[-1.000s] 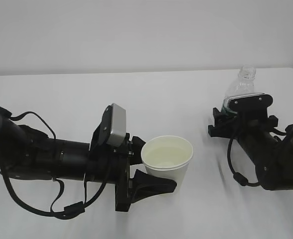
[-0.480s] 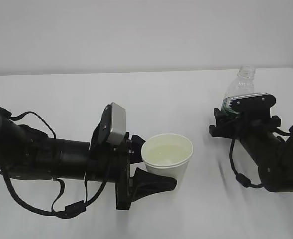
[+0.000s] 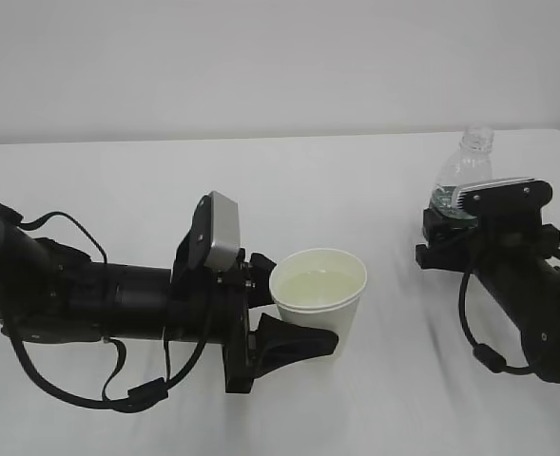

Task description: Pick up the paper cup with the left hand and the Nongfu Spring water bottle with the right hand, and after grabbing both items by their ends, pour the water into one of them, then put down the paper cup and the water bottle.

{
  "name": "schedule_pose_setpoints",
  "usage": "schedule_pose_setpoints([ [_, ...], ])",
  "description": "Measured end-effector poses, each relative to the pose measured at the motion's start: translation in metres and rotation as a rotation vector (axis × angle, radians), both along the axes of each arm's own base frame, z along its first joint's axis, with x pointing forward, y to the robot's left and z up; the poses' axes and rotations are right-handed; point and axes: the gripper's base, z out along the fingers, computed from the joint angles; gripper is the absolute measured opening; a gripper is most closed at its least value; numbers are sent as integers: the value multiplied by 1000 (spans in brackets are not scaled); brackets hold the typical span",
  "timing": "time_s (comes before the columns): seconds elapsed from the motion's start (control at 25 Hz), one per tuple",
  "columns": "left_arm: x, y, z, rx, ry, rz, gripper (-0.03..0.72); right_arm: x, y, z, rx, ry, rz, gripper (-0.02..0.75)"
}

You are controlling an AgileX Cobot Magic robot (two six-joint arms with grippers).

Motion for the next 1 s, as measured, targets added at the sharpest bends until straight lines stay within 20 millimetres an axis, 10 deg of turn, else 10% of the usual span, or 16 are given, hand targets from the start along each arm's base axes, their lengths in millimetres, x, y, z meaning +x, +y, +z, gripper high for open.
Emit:
schedule_pose_setpoints([
  [1.0, 15, 2, 2, -21, -39, 161, 473, -32, -8, 20, -1, 9, -2, 596],
])
